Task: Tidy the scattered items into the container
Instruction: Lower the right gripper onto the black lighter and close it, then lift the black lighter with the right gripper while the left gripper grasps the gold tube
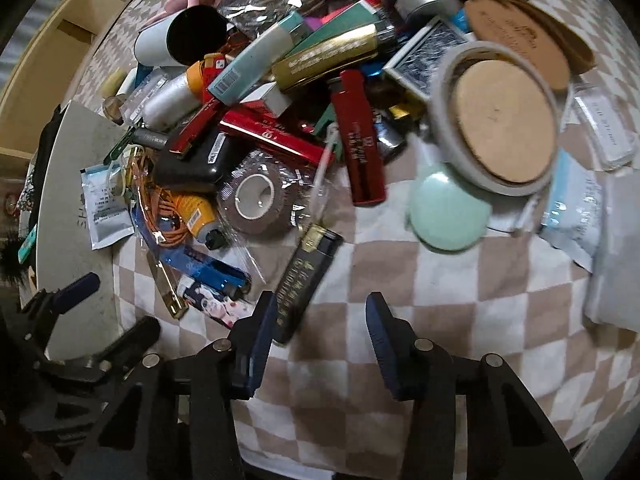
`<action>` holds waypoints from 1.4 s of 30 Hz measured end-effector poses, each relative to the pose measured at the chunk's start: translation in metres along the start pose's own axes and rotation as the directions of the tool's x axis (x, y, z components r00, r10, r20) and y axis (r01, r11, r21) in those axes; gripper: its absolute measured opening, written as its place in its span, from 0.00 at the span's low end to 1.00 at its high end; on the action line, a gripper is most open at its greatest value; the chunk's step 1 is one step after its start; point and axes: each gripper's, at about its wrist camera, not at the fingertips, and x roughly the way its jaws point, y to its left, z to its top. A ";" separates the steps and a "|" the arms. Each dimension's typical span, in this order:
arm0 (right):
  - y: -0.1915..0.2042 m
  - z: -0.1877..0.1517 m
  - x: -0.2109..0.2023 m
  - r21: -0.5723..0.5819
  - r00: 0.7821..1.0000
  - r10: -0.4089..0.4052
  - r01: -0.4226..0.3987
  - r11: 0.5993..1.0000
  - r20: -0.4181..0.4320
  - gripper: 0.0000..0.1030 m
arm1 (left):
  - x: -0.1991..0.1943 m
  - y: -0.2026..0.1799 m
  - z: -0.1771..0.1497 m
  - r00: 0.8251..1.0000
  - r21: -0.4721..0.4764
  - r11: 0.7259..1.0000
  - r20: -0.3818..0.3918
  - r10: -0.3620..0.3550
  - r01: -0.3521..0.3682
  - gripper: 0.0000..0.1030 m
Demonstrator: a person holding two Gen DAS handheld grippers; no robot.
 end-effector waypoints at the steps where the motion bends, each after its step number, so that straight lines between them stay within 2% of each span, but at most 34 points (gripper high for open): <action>1: 0.002 0.001 0.003 -0.003 1.000 0.001 -0.001 1.000 -0.005 0.45 | 0.003 0.000 0.001 1.000 0.003 1.000 -0.005 0.015 -0.015 1.00; 5: 0.014 0.005 0.015 -0.038 1.000 -0.022 0.021 0.999 -0.022 0.45 | 0.011 0.002 0.003 0.998 0.010 0.998 -0.016 0.066 -0.066 1.00; 10: 0.028 0.002 0.027 -0.137 0.994 -0.106 0.102 0.985 -0.021 0.45 | 0.021 0.009 0.006 0.995 -0.004 0.995 -0.037 0.095 -0.095 1.00; 13: 0.032 -0.005 0.023 -0.195 0.992 -0.128 0.124 0.973 -0.012 0.33 | 0.027 0.012 0.008 0.993 -0.014 0.994 -0.053 0.105 -0.106 1.00; 17: 0.024 -0.013 0.016 -0.174 0.994 -0.105 0.099 0.980 -0.026 0.26 | 0.038 0.015 0.011 0.990 -0.039 0.991 -0.072 0.125 -0.128 1.00; 21: 0.015 -0.019 0.011 -0.150 0.996 -0.077 0.069 0.986 -0.047 0.26 | 0.041 0.018 0.012 0.990 -0.055 0.990 -0.071 0.124 -0.128 1.00; 26: 0.009 -0.020 0.007 -0.133 0.996 -0.062 0.054 0.990 -0.057 0.26 | 0.039 0.012 0.008 0.983 0.050 0.983 -0.033 0.181 -0.179 1.00; 33: 0.006 -0.018 0.001 -0.125 0.996 -0.055 0.046 0.991 -0.072 0.26 | 0.038 0.021 0.000 0.973 0.105 0.968 -0.006 0.232 -0.230 1.00; 34: 0.006 -0.017 0.000 -0.123 0.996 -0.054 0.045 0.991 -0.074 0.26 | 0.037 0.023 -0.001 0.970 0.115 0.964 0.001 0.243 -0.241 0.94; 35: 0.005 -0.017 -0.001 -0.122 0.996 -0.055 0.046 0.991 -0.074 0.26 | 0.036 0.024 -0.002 0.967 0.124 0.960 0.008 0.253 -0.252 0.82; 36: 0.005 -0.017 -0.002 -0.121 0.996 -0.055 0.046 0.992 -0.074 0.26 | 0.035 0.024 -0.002 0.966 0.131 0.958 0.007 0.257 -0.255 0.75; 37: 0.005 -0.017 -0.002 -0.120 0.996 -0.056 0.047 0.992 -0.075 0.26 | 0.035 0.025 -0.002 0.966 0.137 0.957 0.005 0.259 -0.257 0.64; 38: 0.005 -0.017 -0.003 -0.119 0.996 -0.056 0.047 0.992 -0.075 0.26 | 0.035 0.026 -0.002 0.968 0.139 0.959 -0.002 0.250 -0.247 0.59; 42: 0.005 -0.016 -0.007 -0.117 0.995 -0.060 0.051 0.992 -0.077 0.26 | 0.042 0.030 0.005 0.980 0.107 0.977 -0.048 0.192 -0.186 0.54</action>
